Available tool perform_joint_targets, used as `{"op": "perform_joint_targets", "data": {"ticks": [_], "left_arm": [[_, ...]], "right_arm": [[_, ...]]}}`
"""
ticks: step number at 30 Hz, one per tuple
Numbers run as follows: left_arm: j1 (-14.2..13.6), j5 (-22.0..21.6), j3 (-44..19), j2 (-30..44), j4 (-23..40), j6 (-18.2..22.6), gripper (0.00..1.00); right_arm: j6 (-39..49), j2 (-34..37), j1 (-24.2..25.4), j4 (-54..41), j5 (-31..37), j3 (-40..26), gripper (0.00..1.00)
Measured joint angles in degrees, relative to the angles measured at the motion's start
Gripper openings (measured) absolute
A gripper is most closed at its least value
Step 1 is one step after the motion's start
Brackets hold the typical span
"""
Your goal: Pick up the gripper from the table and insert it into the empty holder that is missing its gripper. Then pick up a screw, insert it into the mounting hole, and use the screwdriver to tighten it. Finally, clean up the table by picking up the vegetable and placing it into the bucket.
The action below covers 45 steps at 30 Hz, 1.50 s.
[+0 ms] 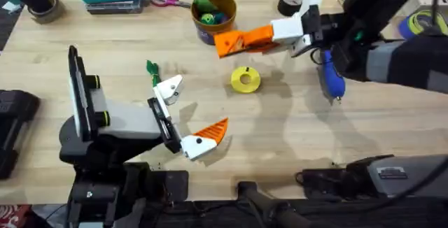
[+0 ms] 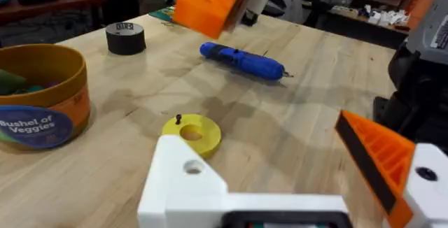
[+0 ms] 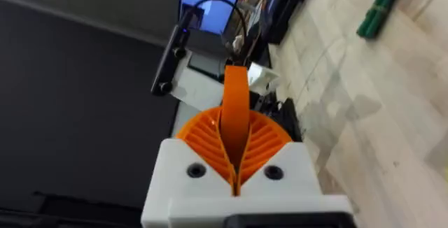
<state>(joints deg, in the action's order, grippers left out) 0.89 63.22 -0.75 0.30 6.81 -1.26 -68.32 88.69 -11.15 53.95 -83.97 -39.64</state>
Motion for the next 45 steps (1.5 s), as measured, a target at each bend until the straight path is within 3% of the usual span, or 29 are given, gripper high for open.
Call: {"op": "perform_joint_targets", "data": {"ticks": [10,25,35,45], "left_arm": [[0.0,0.0,0.0,0.0,0.0,0.0,0.942],[0.0,0.0,0.0,0.0,0.0,0.0,0.942],[0.0,0.0,0.0,0.0,0.0,0.0,0.942],[0.0,0.0,0.0,0.0,0.0,0.0,0.942]], "right_arm": [[-3.7,9.6,-4.2,0.2,-3.3,0.0,0.008],[-8.4,10.3,-6.1,7.2,-3.2,0.1,0.008],[-8.6,10.3,-6.1,17.6,3.5,10.0,0.008],[-10.5,10.3,-10.1,21.6,7.5,11.0,0.008]]}}
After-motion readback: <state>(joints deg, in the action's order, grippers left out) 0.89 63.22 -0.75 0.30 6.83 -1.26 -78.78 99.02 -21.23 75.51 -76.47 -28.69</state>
